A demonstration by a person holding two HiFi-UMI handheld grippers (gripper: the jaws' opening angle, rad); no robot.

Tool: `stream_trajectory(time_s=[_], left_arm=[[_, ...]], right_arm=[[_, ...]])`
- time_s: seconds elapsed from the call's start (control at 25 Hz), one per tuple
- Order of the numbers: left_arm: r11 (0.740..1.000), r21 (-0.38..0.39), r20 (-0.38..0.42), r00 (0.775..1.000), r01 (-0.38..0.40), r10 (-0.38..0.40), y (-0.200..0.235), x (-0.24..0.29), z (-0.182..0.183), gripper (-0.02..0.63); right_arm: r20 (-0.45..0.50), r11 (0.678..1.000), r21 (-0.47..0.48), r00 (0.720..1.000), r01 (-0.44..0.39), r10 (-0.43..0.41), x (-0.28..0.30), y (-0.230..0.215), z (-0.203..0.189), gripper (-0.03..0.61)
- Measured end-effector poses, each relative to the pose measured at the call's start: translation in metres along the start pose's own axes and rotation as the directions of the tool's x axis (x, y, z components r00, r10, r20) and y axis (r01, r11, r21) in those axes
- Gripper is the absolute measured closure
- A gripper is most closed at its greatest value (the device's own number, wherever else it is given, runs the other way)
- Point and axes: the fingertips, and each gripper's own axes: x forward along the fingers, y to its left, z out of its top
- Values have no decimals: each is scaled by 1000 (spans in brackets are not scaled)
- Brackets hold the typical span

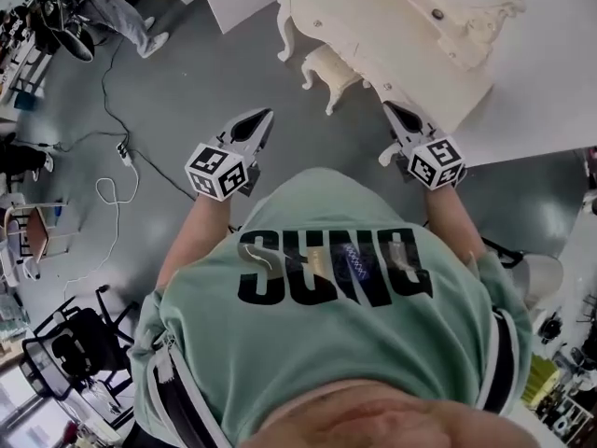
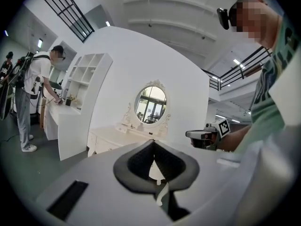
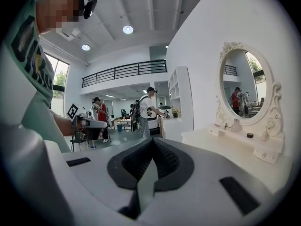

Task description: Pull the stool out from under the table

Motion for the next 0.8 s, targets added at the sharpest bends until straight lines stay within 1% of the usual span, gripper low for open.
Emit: stream_trajectory(time_s=[0.16, 0.28, 0.48, 0.6, 0.68, 0.8], left_arm=[[999, -6, -21, 999, 33, -33, 43, 17, 6, 606], [999, -23, -40, 998, 41, -42, 73, 36, 9, 606], [998, -38, -64, 997, 43, -45, 101, 81, 8, 606], [999, -32, -74, 997, 25, -28, 111, 115, 6, 606], [1000, -13, -78, 997, 3, -4, 117, 143, 6, 606], [997, 19, -73, 995, -71, 73, 124, 193, 6, 606]], right_arm=[[-17, 999, 15, 999, 43, -42, 37, -17, 1, 584], [-30, 998, 21, 998, 59, -58, 63, -35, 6, 584], [-45, 998, 32, 997, 57, -55, 89, -76, 5, 584], [-38, 999, 39, 999, 35, -33, 102, -111, 6, 584], [-25, 1000, 28, 1000, 3, -2, 108, -138, 10, 584], [-15, 997, -26, 997, -74, 74, 123, -185, 14, 584]])
